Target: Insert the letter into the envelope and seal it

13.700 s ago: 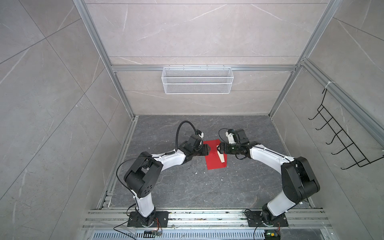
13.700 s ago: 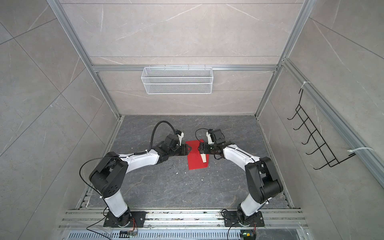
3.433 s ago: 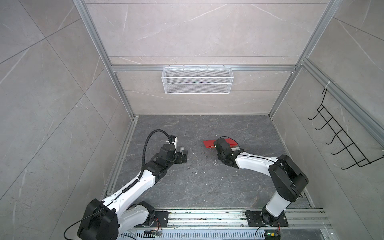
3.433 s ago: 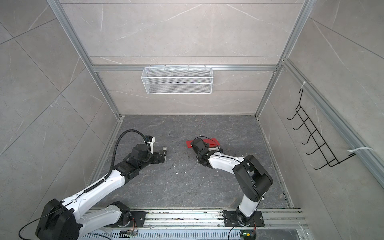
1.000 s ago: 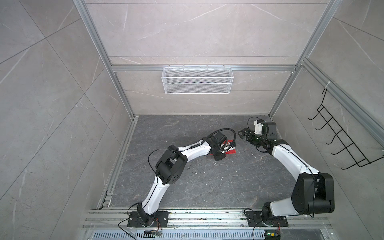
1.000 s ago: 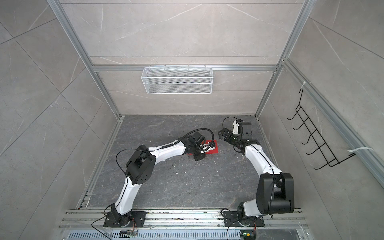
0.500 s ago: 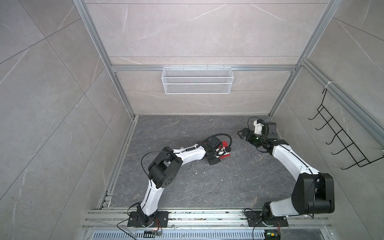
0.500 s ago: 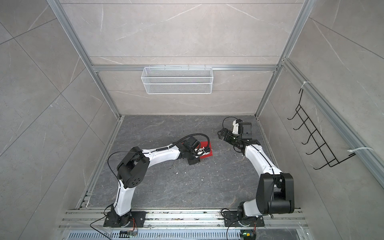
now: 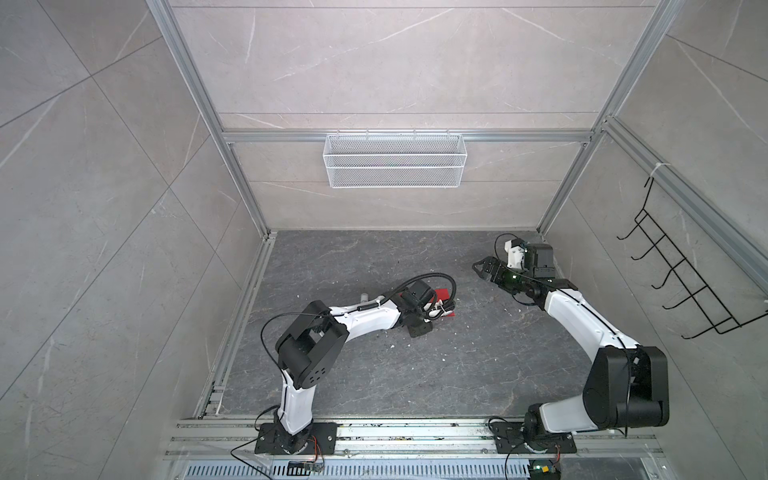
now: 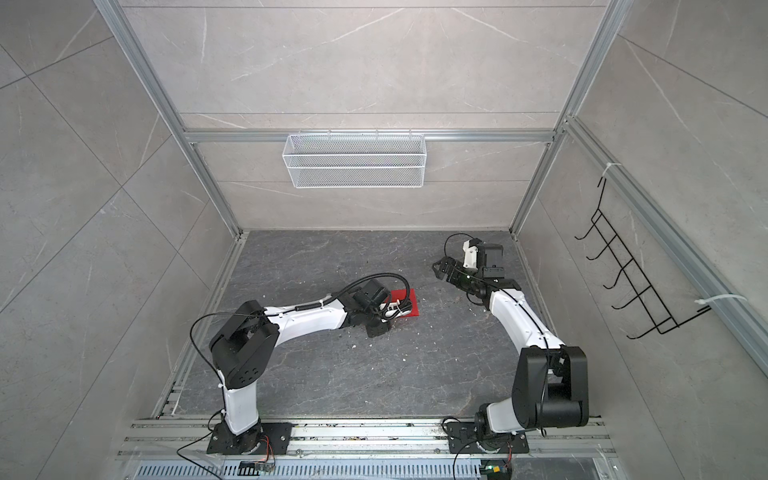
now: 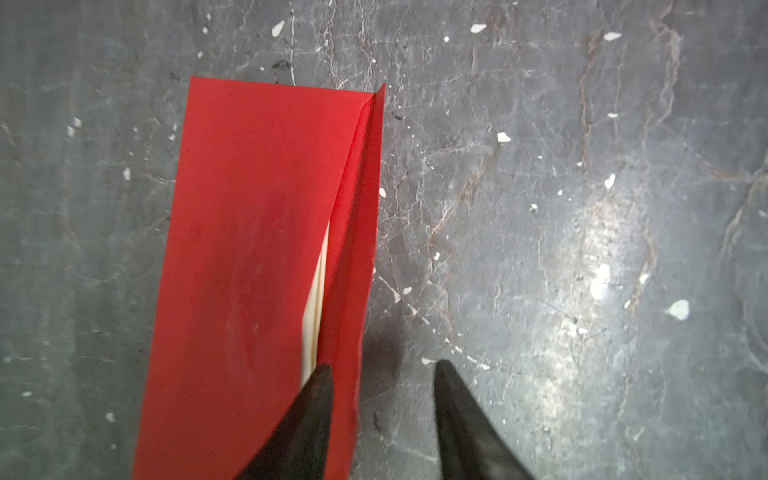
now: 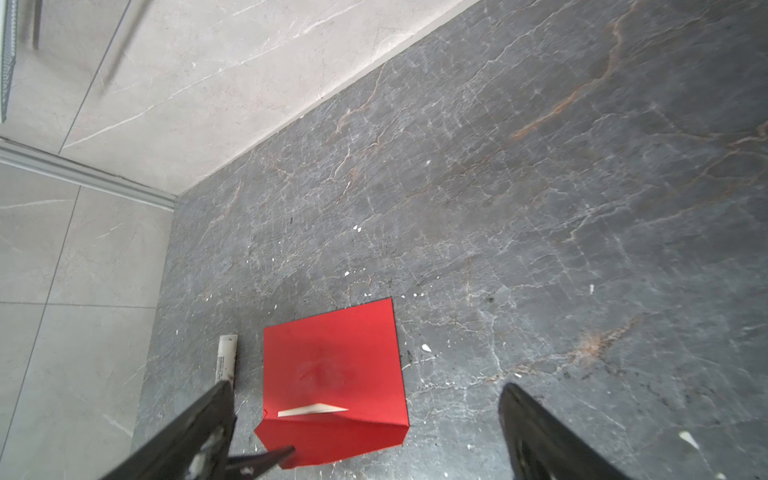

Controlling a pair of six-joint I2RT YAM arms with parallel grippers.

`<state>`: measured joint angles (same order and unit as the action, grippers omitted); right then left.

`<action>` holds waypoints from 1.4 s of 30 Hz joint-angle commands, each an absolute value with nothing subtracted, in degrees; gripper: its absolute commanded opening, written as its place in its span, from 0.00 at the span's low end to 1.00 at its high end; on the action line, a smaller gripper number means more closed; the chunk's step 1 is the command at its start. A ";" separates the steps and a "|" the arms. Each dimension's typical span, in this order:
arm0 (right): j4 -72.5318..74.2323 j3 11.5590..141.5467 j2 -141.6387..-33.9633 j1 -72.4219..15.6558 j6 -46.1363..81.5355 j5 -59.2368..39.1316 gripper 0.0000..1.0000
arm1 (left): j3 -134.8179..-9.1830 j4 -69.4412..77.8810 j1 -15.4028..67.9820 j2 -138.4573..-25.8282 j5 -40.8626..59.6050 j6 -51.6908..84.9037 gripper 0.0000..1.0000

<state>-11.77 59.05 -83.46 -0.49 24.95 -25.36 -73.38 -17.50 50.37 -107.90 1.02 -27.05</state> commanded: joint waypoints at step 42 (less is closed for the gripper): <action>-14.52 69.57 -89.01 -7.64 19.34 -31.03 0.99 | -70.49 -28.96 28.72 -105.49 -8.97 18.70 0.66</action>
<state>-13.47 67.99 -88.07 -7.16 20.69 -30.30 -70.63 -29.47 29.19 -104.79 -7.60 17.61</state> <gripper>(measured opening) 0.991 0.664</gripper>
